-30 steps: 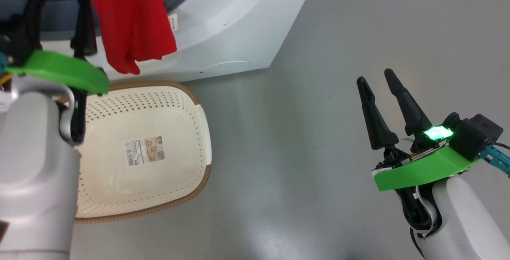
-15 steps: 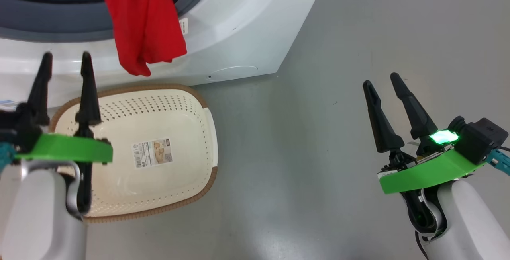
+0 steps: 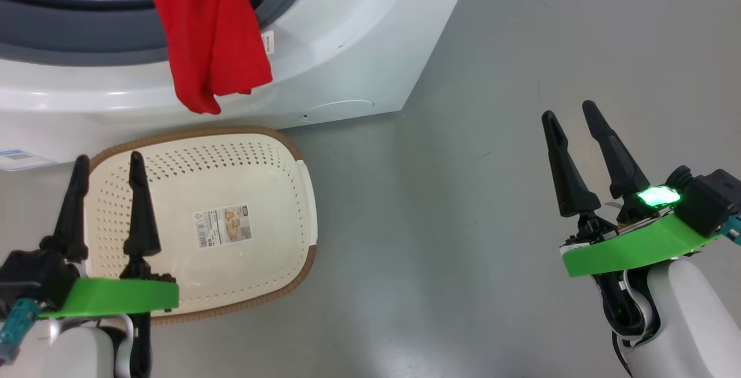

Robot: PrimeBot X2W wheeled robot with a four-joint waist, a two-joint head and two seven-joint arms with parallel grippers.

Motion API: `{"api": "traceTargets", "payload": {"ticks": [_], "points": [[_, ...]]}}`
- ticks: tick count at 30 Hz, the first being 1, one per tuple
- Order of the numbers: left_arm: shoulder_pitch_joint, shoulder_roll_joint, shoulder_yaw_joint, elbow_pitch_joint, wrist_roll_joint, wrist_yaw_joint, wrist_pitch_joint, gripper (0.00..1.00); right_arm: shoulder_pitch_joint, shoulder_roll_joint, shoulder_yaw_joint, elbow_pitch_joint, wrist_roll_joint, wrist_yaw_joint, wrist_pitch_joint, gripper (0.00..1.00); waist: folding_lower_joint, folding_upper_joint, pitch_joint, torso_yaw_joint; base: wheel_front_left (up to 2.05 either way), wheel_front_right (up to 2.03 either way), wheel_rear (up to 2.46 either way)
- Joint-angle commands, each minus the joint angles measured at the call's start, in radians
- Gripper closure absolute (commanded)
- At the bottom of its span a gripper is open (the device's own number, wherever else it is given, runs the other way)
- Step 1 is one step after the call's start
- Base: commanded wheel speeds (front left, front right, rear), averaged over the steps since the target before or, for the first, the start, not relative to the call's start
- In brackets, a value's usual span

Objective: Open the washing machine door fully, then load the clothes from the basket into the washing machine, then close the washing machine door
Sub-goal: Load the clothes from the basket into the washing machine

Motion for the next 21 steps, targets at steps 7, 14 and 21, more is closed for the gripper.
{"api": "traceTargets", "payload": {"ticks": [7, 14, 21], "points": [[0.036, -0.004, 0.035, -0.052, 0.021, -0.01, -0.006, 0.0, 0.036, -0.006, 0.006, -0.03, -0.01, 0.002, -0.005, 0.0, 0.0001, -0.0001, 0.005, 0.006, 0.0, 0.0, 0.0], [0.032, -0.013, 0.031, -0.044, 0.028, -0.021, -0.006, 0.0, 0.037, -0.005, 0.006, -0.032, -0.014, 0.002, -0.005, 0.0, 0.0001, -0.0001, 0.004, 0.008, 0.0, 0.0, 0.0], [0.021, -0.02, 0.02, -0.029, 0.032, -0.028, -0.006, 0.0, 0.037, -0.004, 0.009, -0.03, -0.012, 0.002, -0.005, 0.0, 0.0001, -0.0001, 0.006, 0.009, 0.0, 0.0, 0.0]]}}
